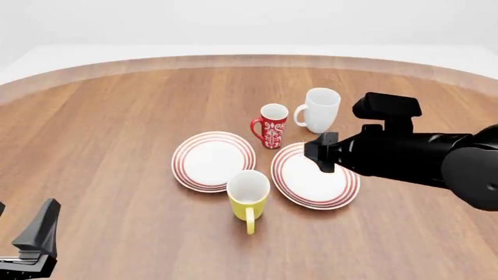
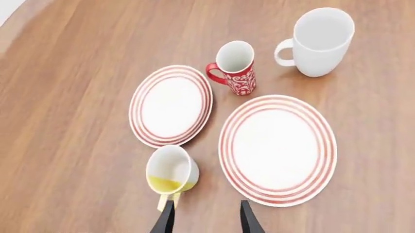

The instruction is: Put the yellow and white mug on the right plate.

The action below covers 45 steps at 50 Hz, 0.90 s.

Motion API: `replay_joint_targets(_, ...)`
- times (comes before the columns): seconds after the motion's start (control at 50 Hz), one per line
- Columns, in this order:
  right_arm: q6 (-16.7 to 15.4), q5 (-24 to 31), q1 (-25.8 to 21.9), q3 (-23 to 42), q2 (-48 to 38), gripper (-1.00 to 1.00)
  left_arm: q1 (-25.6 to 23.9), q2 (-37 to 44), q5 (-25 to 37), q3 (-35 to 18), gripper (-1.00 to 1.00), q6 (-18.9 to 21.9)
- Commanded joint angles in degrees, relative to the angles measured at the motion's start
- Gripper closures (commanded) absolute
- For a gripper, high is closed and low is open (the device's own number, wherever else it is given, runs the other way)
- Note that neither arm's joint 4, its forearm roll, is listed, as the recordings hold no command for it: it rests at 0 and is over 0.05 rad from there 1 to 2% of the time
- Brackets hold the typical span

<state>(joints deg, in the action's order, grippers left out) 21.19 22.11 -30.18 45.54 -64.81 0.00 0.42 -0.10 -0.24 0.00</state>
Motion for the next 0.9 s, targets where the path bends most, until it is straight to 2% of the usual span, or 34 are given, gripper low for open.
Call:
replay_joint_targets(0.02, 2.9, -2.6, -1.6, -2.5, -1.0, -1.0, 0.0, 0.0, 0.0, 0.0, -1.0, 0.0)
replay_joint_targets(0.36, 5.3, -7.7, -4.9, -3.9, -5.0, -1.0, 0.0, 0.0, 0.0, 0.0, -1.0, 0.0)
replay_joint_targets(0.62, 9.5, -12.1, -8.5, -6.5, -7.3, -1.0, 0.0, 0.0, 0.0, 0.0, -1.0, 0.0)
replay_joint_targets(0.9, 11.4, -15.4, -9.6, -6.7, -9.3, -1.0, 0.0, 0.0, 0.0, 0.0, -1.0, 0.0)
